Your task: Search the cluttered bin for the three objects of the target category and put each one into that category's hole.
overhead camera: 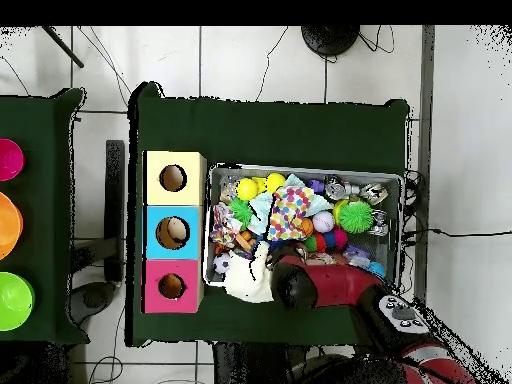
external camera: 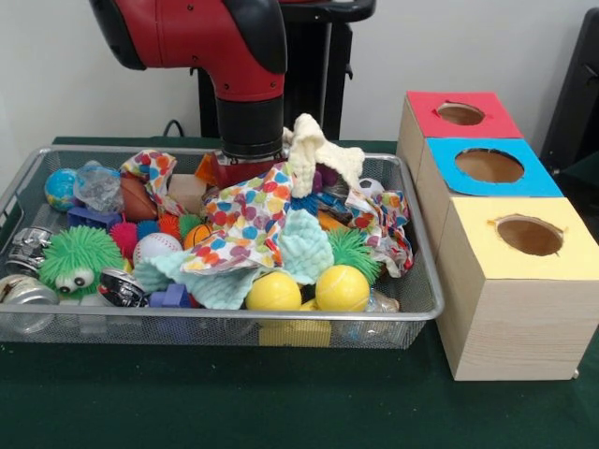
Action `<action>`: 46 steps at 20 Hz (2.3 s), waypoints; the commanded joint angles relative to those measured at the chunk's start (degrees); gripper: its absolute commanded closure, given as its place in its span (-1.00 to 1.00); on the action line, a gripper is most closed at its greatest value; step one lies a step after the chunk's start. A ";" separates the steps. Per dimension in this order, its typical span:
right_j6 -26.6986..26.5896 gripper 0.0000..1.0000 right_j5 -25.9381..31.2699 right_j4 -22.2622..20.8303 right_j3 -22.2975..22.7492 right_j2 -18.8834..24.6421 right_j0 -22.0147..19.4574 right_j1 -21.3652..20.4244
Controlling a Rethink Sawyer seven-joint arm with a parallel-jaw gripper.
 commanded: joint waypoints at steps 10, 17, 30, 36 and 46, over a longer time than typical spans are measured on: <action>16.05 1.00 -4.51 8.66 12.58 -0.15 8.67 0.79; 16.33 1.00 -6.02 11.86 14.20 -0.64 10.91 0.19; 15.20 1.00 -6.22 15.79 16.27 -0.57 11.83 -1.38; 14.09 1.00 -5.98 16.53 16.53 -0.79 11.68 -2.07; -2.02 1.00 5.41 8.91 3.28 1.42 -2.03 0.02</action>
